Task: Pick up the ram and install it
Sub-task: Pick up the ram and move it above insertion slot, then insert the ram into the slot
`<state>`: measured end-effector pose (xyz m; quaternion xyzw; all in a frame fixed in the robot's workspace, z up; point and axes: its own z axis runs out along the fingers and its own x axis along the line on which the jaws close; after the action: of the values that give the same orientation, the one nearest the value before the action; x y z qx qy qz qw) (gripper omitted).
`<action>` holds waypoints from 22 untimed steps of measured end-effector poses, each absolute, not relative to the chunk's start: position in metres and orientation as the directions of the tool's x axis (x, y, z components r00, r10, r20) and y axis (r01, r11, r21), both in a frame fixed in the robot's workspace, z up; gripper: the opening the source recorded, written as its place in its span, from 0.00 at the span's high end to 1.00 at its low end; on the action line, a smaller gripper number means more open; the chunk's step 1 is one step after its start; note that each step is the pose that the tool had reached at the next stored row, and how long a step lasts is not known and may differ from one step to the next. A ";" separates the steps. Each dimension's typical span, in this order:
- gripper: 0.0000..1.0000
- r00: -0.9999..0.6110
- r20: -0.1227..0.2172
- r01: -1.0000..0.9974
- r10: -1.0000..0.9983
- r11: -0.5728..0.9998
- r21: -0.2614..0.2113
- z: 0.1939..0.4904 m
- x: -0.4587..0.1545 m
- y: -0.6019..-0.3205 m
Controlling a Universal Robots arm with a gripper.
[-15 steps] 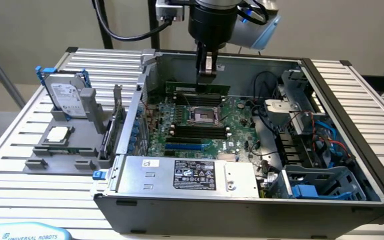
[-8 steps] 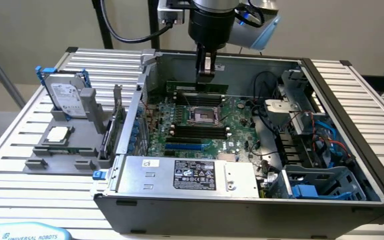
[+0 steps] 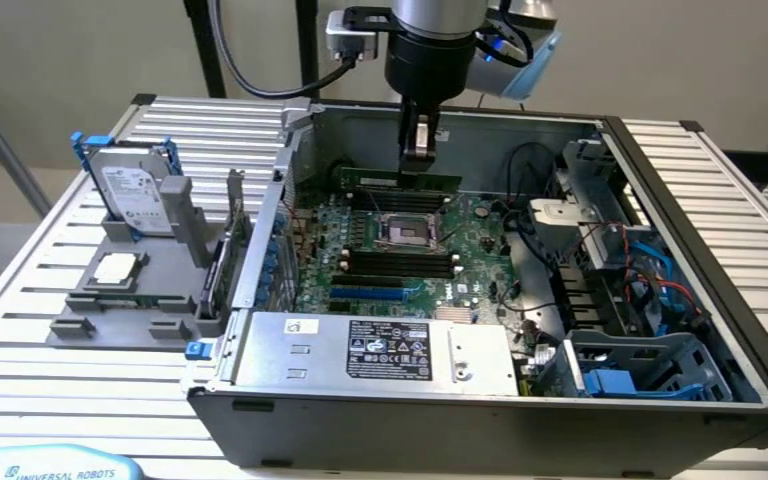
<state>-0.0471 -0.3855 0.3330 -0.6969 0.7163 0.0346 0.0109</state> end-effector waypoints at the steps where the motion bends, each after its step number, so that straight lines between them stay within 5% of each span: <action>1: 0.87 -0.029 -0.064 -0.999 -0.998 0.027 0.035 0.332 -0.046 -0.385; 22: 0.87 -0.029 -0.064 -0.999 -0.998 0.027 0.035 0.332 -0.046 -0.385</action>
<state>-0.0457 -0.3855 0.3322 -0.6967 0.7165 0.0347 0.0108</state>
